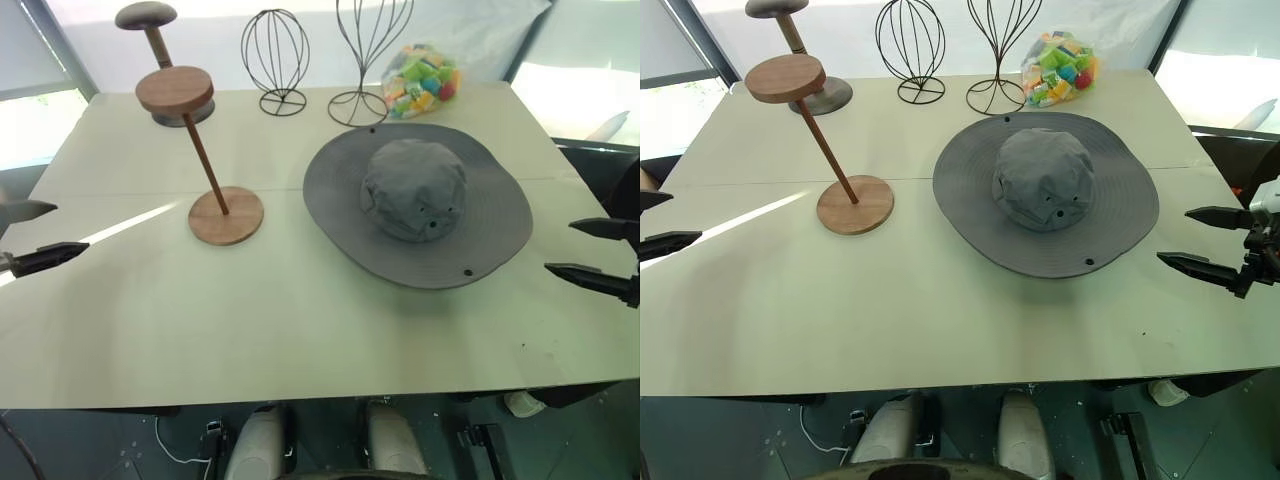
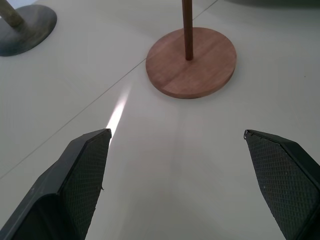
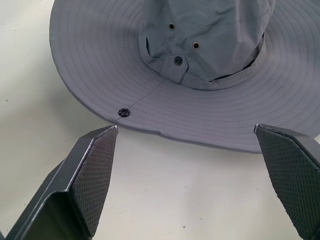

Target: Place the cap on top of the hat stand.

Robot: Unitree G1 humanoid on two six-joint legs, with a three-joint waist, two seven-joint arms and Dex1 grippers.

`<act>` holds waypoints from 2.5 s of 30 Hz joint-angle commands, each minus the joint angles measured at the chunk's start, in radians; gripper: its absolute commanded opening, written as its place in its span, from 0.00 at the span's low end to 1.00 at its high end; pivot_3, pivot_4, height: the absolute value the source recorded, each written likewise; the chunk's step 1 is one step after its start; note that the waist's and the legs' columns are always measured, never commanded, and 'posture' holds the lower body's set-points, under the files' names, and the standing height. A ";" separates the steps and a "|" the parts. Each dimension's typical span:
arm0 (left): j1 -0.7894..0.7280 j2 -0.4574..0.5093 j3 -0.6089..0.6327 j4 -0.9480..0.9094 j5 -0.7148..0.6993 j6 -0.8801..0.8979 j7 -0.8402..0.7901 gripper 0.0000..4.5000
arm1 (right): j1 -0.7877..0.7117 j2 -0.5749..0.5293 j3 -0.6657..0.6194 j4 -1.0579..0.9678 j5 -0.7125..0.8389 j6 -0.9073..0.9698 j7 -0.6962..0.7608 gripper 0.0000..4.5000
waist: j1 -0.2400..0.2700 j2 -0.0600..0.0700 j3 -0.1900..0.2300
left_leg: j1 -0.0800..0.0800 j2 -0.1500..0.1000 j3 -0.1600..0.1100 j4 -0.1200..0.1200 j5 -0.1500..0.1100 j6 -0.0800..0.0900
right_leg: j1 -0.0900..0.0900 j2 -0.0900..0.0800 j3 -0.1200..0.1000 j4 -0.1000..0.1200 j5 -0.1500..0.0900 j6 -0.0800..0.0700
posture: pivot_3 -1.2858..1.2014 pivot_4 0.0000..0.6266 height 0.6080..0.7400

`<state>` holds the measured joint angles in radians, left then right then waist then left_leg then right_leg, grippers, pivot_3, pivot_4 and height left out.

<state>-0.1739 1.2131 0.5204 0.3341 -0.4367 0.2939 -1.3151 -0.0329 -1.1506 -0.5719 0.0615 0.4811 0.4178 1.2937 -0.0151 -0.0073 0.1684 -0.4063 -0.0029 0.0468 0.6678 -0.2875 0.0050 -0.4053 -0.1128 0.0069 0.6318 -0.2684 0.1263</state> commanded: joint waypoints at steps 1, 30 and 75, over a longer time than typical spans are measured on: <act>-0.014 0.002 0.002 0.000 -0.002 -0.016 -0.006 0.99 | -0.002 -0.006 -0.018 -0.026 0.006 -0.004 -0.005 1.00 | 0.000 0.000 0.000 | 0.000 0.000 0.000 0.000 0.000 0.000 | 0.000 0.000 0.000 0.000 0.000 0.000 | 0.52 0.24 0.99; -0.173 0.025 -0.217 -0.590 -0.365 0.404 -0.184 0.99 | 0.312 0.176 0.099 -0.715 -0.442 -0.186 -0.406 1.00 | 0.003 -0.005 0.000 | 0.000 0.000 -0.002 0.003 0.001 -0.001 | 0.001 0.004 0.001 0.001 0.000 0.000 | 0.52 0.24 0.99; -0.250 -0.120 -0.186 -0.621 -0.456 0.494 0.031 1.00 | -0.186 0.521 0.327 -0.412 -0.388 -0.017 -0.697 0.01 | 0.001 -0.006 0.001 | -0.002 0.006 -0.005 0.014 0.000 0.001 | 0.004 0.011 0.004 0.004 0.000 0.000 | 0.52 0.24 0.99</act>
<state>-0.4239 1.0938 0.2440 -0.2789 -0.8480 0.7627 -1.3243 -0.1329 -0.5994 -0.1500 -0.2578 -0.0108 0.3352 0.5723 -0.0137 -0.0136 0.1693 -0.4080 0.0027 0.0414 0.6816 -0.2880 0.0057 -0.4013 -0.1021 0.0103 0.6357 -0.2686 0.1258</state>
